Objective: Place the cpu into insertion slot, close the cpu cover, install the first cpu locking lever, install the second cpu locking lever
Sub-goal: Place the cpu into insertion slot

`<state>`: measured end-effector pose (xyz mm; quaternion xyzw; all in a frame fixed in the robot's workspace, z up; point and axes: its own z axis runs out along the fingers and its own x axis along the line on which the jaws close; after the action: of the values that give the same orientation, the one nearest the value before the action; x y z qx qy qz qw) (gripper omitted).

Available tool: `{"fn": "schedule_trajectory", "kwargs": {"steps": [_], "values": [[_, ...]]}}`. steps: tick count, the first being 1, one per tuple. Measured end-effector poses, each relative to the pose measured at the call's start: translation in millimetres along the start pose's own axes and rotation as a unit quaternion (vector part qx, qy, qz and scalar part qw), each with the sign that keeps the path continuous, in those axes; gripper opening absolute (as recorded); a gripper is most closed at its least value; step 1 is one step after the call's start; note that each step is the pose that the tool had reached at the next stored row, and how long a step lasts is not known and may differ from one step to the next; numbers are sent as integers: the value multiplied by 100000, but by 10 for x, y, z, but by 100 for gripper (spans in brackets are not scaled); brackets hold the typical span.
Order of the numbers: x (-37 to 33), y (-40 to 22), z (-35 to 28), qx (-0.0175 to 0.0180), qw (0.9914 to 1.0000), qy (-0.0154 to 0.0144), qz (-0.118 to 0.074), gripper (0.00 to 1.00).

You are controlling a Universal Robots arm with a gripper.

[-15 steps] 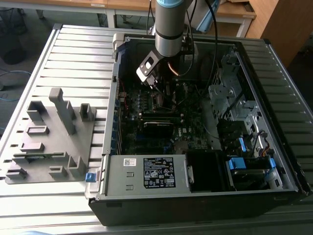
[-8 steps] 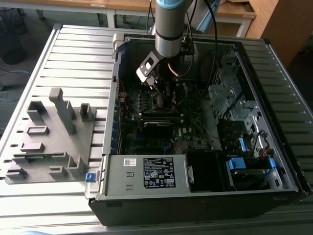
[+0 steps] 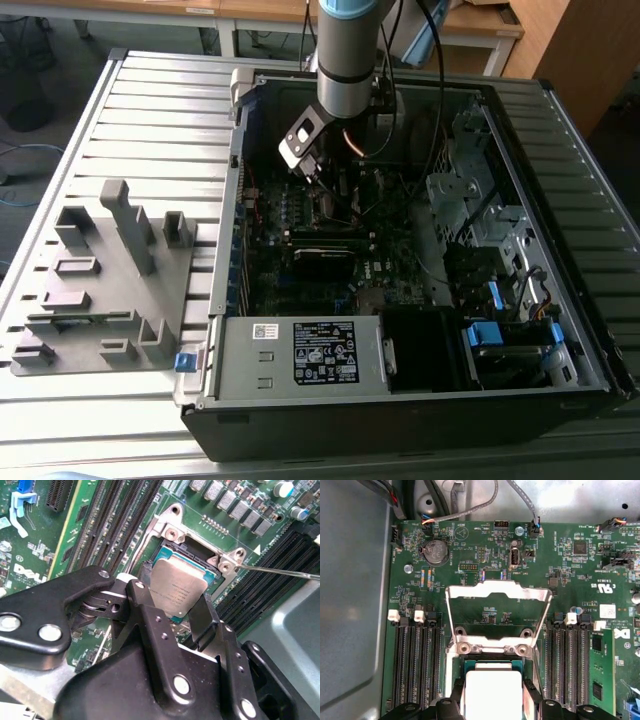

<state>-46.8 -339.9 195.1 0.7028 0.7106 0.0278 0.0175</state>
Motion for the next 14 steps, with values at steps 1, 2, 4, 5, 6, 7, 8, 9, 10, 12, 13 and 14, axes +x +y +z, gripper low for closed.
{"fn": "schedule_trajectory", "kwargs": {"steps": [1,2,4,5,6,7,8,9,10,12,13,14], "values": [[0,0,0,9,100000,-14,3,54],[-1,-1,0,13,100000,-19,3,54],[-1,-1,0,18,100000,-27,3,54],[-1,-1,1,14,100000,-24,4,54],[-1,-1,1,13,100000,-20,16,54],[-1,-1,2,13,100000,-23,75,54],[0,-1,2,10,100000,-26,142,54],[0,-1,2,10,100000,-28,145,54],[1,-1,3,7,100000,-24,153,54],[5,-1,3,7,100000,-25,171,54],[7,-1,4,4,100000,-24,195,54],[9,-1,4,7,100000,-28,222,54]]}}
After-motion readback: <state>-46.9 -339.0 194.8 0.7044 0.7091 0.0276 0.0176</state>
